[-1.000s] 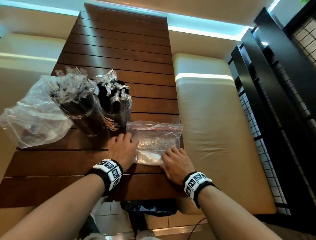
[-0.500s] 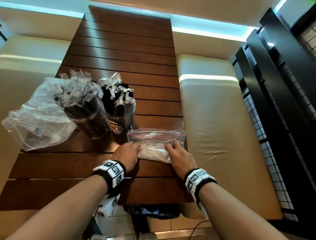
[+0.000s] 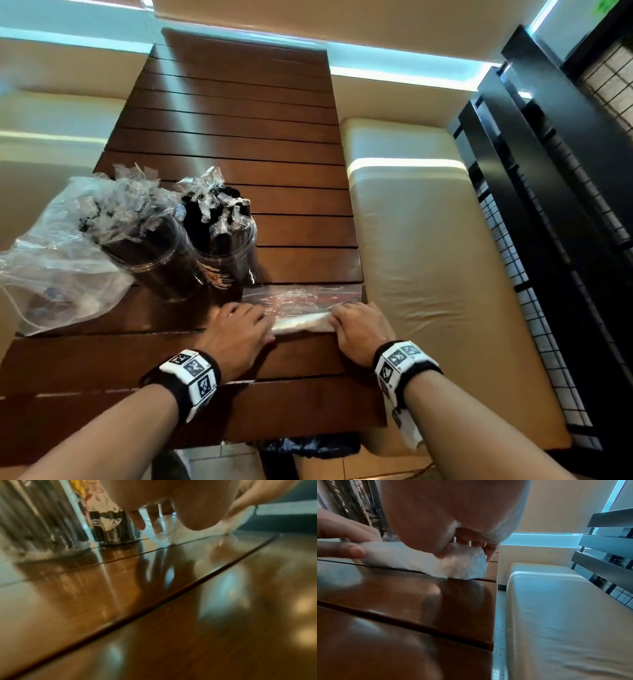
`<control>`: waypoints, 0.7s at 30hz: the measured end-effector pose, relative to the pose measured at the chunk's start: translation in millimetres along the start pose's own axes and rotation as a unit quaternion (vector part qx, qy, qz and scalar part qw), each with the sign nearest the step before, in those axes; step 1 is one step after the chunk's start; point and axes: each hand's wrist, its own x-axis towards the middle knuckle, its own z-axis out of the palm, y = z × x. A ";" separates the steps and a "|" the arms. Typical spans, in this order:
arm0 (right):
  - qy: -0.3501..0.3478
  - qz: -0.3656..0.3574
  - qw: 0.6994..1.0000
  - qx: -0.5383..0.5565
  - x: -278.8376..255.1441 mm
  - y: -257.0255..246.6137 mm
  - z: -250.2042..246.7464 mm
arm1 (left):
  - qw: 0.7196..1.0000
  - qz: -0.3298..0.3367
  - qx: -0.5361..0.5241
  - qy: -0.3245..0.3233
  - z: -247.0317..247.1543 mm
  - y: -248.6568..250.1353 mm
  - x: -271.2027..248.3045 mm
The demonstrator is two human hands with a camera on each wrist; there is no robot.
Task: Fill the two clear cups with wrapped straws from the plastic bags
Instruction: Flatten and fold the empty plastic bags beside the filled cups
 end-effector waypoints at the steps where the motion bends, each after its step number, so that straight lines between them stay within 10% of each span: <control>1: -0.008 0.009 1.000 0.001 1.5 -0.2 0.2 | 0.999 -0.039 -0.020 -0.010 -2.8 -0.4 2.2; 6: 0.029 0.068 0.997 0.012 4.7 -1.7 7.2 | 0.972 -0.192 -0.131 -0.041 -5.6 7.1 22.9; 11: 0.071 -0.057 0.993 -0.077 6.4 -6.5 3.8 | 0.931 -0.317 -0.182 -0.006 -5.6 6.8 29.3; 21: 0.057 -0.067 0.995 -0.045 15.3 -11.6 9.7 | 0.991 -0.134 0.022 -0.021 -7.8 15.6 7.3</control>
